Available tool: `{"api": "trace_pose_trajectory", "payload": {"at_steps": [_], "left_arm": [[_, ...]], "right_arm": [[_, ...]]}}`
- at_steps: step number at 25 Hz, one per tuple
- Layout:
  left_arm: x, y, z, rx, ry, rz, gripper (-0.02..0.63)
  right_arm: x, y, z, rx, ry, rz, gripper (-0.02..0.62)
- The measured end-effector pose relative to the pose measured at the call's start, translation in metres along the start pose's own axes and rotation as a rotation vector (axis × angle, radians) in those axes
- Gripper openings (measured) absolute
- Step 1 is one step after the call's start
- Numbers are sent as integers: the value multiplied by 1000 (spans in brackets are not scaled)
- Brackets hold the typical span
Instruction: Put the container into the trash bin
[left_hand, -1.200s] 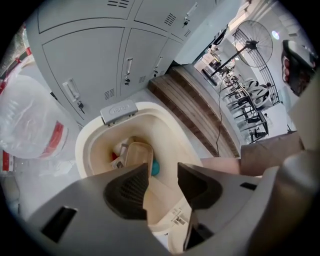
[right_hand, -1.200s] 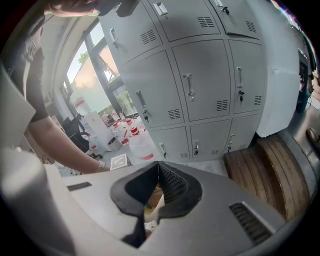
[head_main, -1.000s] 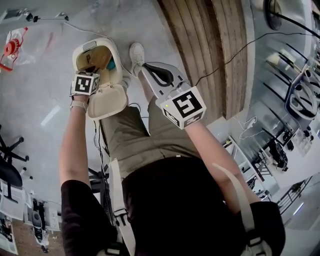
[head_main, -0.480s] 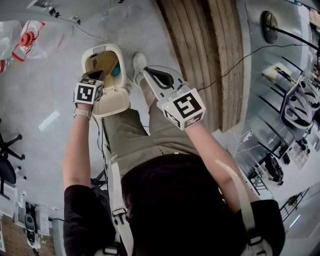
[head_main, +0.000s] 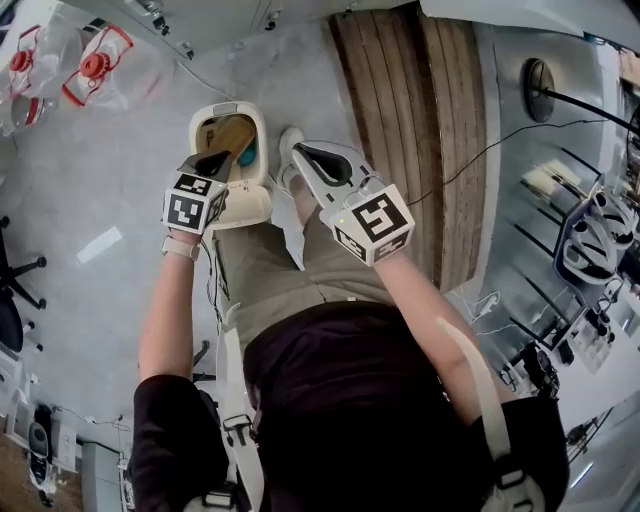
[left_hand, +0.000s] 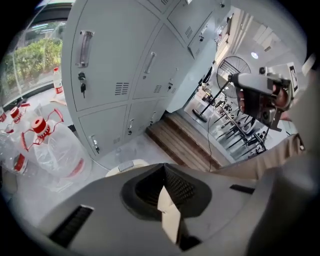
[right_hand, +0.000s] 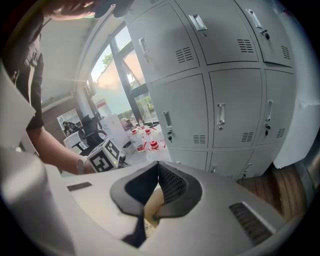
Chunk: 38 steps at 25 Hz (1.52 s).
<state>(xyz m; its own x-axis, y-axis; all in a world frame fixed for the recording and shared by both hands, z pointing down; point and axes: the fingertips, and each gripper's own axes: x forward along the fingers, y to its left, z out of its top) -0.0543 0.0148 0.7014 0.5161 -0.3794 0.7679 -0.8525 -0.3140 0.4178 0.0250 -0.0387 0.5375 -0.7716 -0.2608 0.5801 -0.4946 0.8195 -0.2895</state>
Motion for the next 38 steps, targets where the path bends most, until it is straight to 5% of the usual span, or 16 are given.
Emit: {"api": "trace_pose_trajectory", "payload": {"at_steps": [20,38], "left_arm": [[-177,-34,84,-61,-387,129,8],[-327,-74,159,43,-657,348,8]], "right_arm": [[-21,72,91,-147,-81,167,15],[-66,128,207,-331,-249,334,15]]}}
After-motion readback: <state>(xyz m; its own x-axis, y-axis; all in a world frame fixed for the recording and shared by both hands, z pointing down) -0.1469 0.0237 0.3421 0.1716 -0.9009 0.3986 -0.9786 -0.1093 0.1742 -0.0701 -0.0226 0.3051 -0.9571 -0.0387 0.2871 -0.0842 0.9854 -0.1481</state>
